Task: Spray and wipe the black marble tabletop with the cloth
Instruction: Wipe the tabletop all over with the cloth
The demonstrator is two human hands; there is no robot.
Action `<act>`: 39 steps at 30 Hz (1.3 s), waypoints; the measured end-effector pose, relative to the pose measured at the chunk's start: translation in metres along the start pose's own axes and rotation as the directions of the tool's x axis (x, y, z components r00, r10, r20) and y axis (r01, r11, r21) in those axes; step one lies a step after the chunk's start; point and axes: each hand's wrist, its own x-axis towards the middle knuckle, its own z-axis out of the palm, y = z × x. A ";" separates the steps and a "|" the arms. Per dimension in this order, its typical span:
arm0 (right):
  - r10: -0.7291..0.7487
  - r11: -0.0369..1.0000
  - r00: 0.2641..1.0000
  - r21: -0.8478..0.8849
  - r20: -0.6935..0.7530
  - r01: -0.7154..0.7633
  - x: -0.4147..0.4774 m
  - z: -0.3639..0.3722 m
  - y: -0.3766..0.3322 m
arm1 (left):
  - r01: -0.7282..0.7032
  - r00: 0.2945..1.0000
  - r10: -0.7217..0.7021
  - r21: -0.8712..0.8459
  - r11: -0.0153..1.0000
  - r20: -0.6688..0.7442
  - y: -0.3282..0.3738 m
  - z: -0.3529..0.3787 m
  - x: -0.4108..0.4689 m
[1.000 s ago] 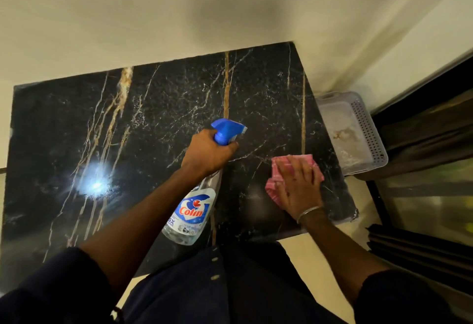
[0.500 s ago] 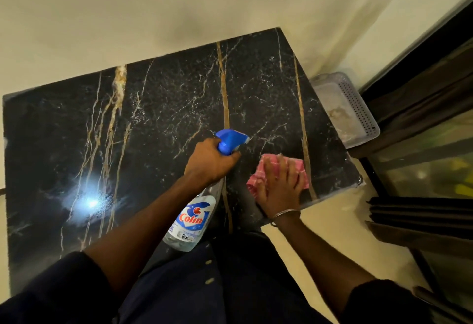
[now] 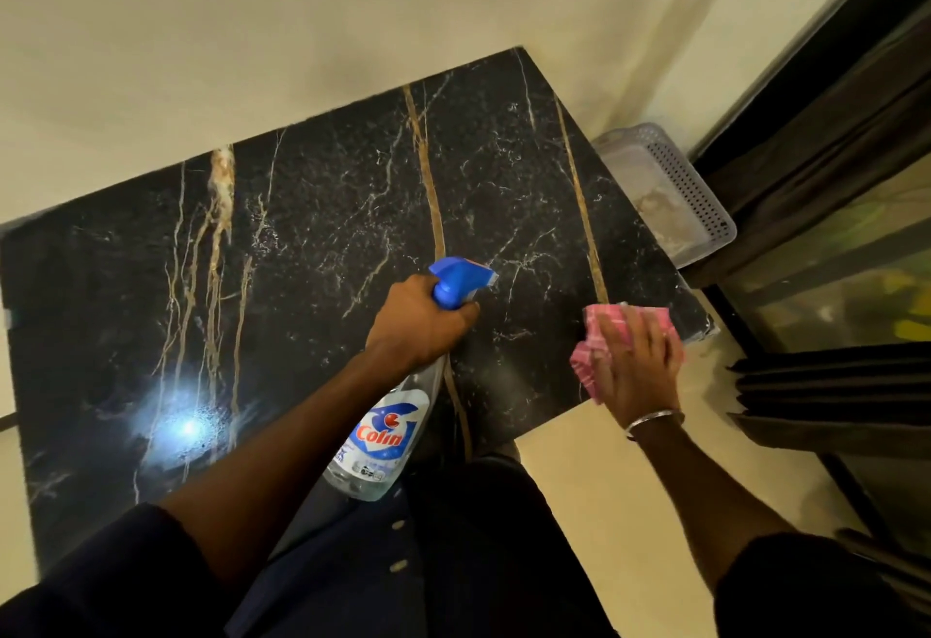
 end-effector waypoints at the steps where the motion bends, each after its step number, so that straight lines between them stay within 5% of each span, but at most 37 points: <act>1: 0.089 0.996 0.996 0.011 0.003 -0.089 0.006 -0.005 0.016 | -0.001 1.000 0.001 -0.001 1.000 0.002 -0.001 -0.002 0.000; 4: 0.313 0.946 0.950 0.090 0.005 -0.312 0.026 -0.012 0.053 | -0.006 1.000 0.006 0.015 1.000 -0.011 -0.003 -0.008 0.003; 10: 0.512 0.851 0.859 0.143 -0.015 -0.505 0.060 -0.010 0.020 | -0.004 1.000 0.004 0.000 1.000 -0.031 -0.004 -0.013 0.010; 16: 0.059 0.990 0.998 0.125 0.021 -0.061 0.070 -0.001 -0.117 | 0.058 0.998 -0.057 0.030 0.998 -0.030 0.009 0.011 0.024; 22: -0.455 0.888 0.890 0.092 0.023 0.451 0.064 0.006 -0.095 | 0.100 0.993 -0.096 0.060 0.993 -0.064 0.038 0.029 0.048; 28: -0.204 0.978 0.975 -0.028 0.089 0.207 0.055 -0.008 0.043 | 0.028 0.999 -0.029 0.066 0.997 0.026 0.077 0.062 0.080; 31: -0.231 0.969 0.964 -0.061 0.132 0.240 0.054 -0.016 0.092 | 0.007 0.996 -0.011 0.036 0.999 0.091 0.092 0.082 0.095; 39: -0.285 0.956 0.949 -0.027 0.135 0.291 0.129 -0.025 0.079 | 0.157 0.987 -0.156 -0.047 0.986 0.038 0.096 0.093 0.119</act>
